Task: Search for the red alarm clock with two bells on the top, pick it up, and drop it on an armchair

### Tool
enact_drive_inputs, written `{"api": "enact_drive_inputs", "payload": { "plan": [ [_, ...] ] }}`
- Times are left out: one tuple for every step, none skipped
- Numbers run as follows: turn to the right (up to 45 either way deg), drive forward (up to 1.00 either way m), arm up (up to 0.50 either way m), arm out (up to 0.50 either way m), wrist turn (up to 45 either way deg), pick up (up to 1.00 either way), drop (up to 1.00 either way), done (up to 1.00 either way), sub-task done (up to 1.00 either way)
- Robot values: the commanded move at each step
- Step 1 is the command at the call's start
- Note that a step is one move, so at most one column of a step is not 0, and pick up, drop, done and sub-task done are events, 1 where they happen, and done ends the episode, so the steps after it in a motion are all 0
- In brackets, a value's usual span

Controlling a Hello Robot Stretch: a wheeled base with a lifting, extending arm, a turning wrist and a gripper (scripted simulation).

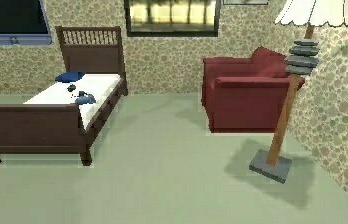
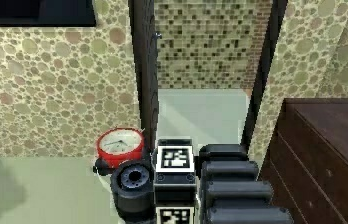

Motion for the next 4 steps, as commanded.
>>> {"api": "enact_drive_inputs", "payload": {
  "plan": [
    [-3.0, 0.0, 0.0, 0.0, 0.0, 0.0, 0.0, 0.0, 0.0],
    [0.0, 1.0, 0.0, 0.0, 0.0, 0.0, 0.0, 0.0, 0.0],
    [0.0, 1.0, 0.0, 0.0, 0.0, 0.0, 0.0, 0.0, 0.0],
    [0.0, 0.65, 0.0, 0.0, 0.0, 0.0, 0.0, 0.0, 0.0]
  ]
}}
